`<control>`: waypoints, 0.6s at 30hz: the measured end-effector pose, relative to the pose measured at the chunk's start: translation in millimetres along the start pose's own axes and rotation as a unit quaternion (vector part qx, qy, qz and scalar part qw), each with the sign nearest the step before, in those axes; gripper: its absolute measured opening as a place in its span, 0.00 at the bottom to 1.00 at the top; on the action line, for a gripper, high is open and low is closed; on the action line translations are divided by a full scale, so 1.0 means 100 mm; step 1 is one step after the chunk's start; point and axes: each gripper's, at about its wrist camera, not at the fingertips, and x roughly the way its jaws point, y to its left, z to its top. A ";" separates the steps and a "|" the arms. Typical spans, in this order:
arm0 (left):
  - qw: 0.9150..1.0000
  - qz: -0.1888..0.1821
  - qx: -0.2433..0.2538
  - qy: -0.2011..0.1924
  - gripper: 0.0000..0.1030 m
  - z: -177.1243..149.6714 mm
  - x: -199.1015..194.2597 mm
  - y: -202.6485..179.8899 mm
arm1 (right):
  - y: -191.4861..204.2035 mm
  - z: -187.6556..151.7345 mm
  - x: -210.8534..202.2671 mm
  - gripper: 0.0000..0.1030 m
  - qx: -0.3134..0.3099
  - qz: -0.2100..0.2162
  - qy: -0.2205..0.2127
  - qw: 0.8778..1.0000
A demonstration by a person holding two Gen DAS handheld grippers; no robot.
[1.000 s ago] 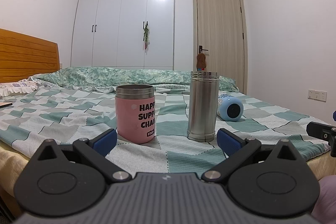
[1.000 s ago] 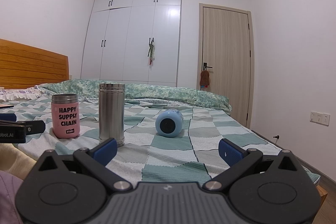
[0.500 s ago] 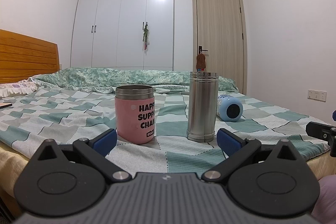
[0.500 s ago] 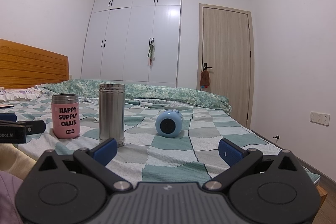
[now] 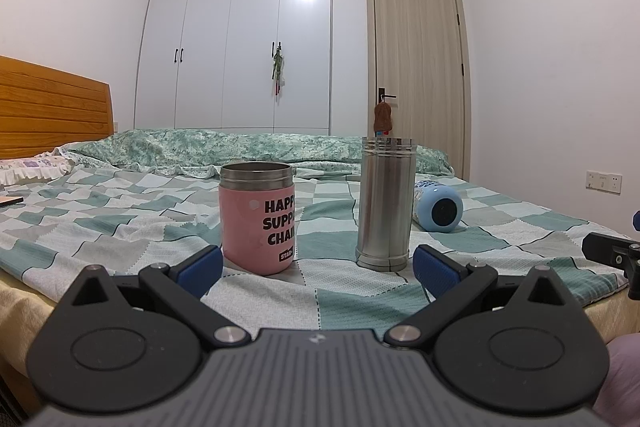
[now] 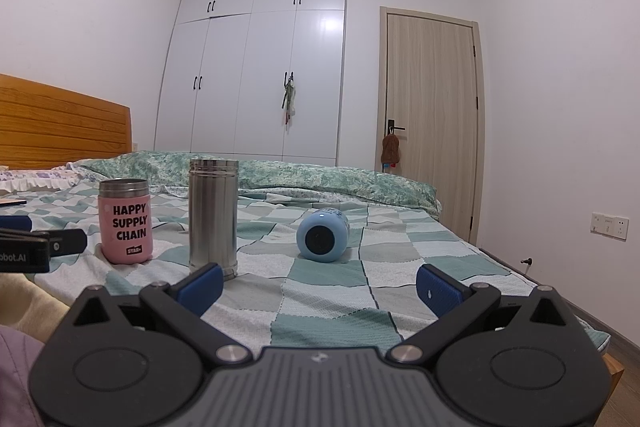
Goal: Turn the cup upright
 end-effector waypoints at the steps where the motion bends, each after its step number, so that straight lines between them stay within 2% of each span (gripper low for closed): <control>1: 1.000 0.000 0.000 0.000 1.00 0.00 0.00 0.00 | 0.00 0.00 0.00 1.00 0.000 0.000 0.000 1.000; 18: 1.000 -0.001 0.000 0.000 1.00 0.02 0.00 -0.02 | 0.00 0.00 0.00 1.00 0.000 0.000 0.000 1.000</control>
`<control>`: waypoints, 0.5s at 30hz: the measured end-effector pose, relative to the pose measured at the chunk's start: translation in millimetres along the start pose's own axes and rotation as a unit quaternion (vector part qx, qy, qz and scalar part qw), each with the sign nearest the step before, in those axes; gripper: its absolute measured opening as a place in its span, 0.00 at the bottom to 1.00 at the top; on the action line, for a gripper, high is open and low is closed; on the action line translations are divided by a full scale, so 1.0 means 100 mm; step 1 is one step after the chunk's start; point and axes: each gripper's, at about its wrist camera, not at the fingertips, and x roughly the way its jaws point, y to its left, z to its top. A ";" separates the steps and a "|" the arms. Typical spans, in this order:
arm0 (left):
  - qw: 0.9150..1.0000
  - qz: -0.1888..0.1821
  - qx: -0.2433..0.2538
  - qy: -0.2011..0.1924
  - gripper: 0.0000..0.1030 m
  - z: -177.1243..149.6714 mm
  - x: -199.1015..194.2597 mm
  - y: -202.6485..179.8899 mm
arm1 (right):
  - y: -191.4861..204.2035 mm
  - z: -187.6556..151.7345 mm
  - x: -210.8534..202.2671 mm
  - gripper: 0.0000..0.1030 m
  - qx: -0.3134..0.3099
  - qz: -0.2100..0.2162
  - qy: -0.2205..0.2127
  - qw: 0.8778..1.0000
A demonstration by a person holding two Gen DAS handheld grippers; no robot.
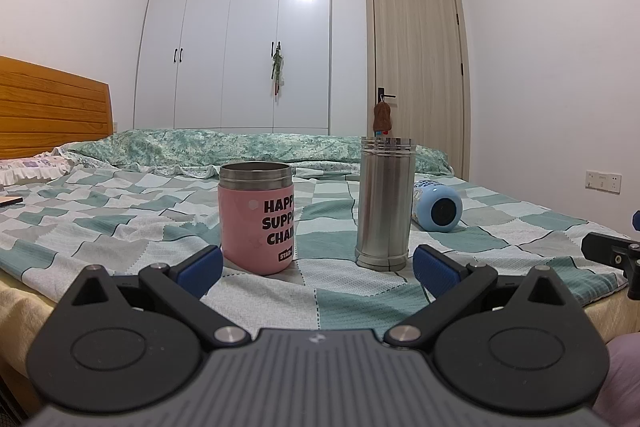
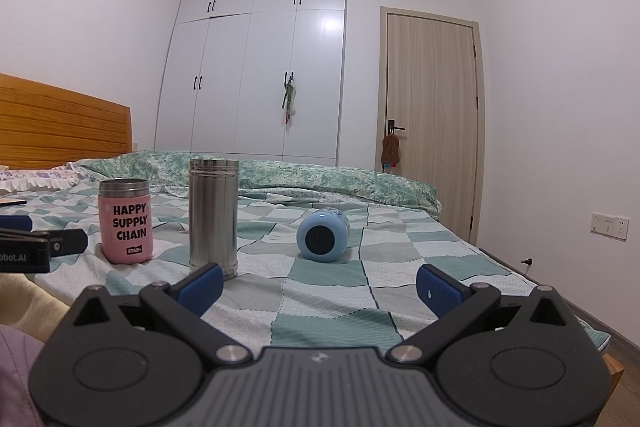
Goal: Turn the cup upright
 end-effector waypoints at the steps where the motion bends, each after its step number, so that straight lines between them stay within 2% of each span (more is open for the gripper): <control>1: 1.000 0.000 0.000 0.000 1.00 0.00 0.00 0.00 | 0.00 0.00 0.00 1.00 0.000 0.000 0.000 1.000; 10: 1.000 0.000 0.000 0.000 1.00 0.00 0.00 0.00 | -0.02 -0.01 -0.02 1.00 0.000 0.000 0.000 1.000; 15: 1.000 -0.009 0.006 0.016 1.00 0.08 0.03 -0.05 | -0.04 0.06 -0.01 1.00 0.009 0.012 0.007 1.000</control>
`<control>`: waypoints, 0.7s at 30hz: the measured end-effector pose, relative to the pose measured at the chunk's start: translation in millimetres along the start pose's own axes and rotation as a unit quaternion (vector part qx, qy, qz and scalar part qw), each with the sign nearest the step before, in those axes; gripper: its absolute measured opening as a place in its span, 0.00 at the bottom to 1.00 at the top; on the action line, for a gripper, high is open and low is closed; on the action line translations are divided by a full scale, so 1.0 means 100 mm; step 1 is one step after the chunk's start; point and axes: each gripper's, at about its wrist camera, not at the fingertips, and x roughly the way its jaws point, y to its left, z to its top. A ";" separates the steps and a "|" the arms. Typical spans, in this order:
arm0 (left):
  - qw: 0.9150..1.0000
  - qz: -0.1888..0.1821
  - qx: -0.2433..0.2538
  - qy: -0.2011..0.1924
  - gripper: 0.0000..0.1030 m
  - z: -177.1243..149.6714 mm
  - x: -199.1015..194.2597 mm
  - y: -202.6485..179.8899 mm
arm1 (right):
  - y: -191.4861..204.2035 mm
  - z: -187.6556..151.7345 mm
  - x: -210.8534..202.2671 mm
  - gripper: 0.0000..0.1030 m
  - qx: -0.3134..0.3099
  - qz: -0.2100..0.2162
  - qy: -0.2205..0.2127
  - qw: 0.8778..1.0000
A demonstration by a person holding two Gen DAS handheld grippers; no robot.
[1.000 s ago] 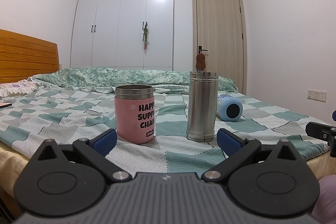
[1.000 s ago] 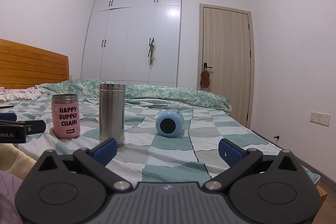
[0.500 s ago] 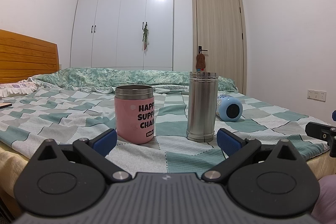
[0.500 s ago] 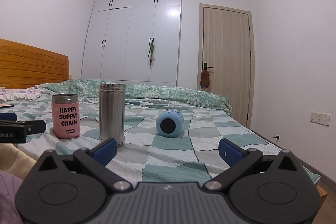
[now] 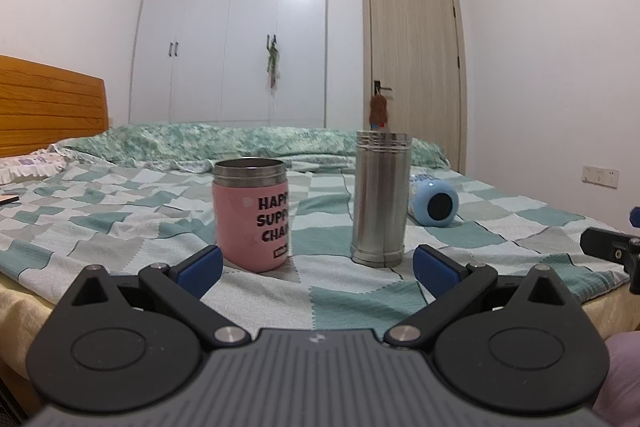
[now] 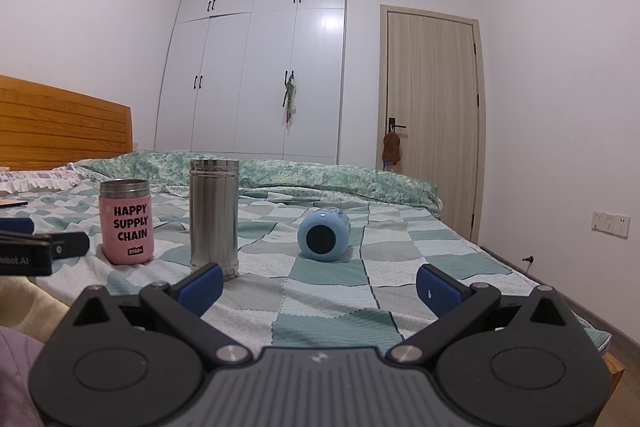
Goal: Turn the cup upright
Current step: 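Move the right tool to the lying blue cup and close around its body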
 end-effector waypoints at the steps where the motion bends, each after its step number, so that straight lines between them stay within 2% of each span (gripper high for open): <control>1: 1.000 -0.004 0.000 0.000 1.00 0.03 0.00 -0.01 | 0.01 0.00 0.02 1.00 0.001 0.003 0.001 1.000; 5: 1.000 -0.018 -0.003 0.007 1.00 0.21 0.06 -0.09 | -0.15 0.16 0.03 1.00 0.005 0.007 0.001 1.000; 11: 0.998 -0.060 -0.003 0.014 1.00 0.69 0.27 -0.35 | -0.53 0.52 0.28 1.00 -0.011 0.018 0.019 1.000; 14: 0.997 -0.073 0.006 0.020 1.00 0.94 0.45 -0.56 | -0.77 0.69 0.52 1.00 -0.018 0.030 0.042 0.999; 21: 0.994 -0.090 0.017 0.067 1.00 1.40 1.13 -1.09 | -1.18 0.92 1.21 1.00 -0.060 0.056 0.092 0.992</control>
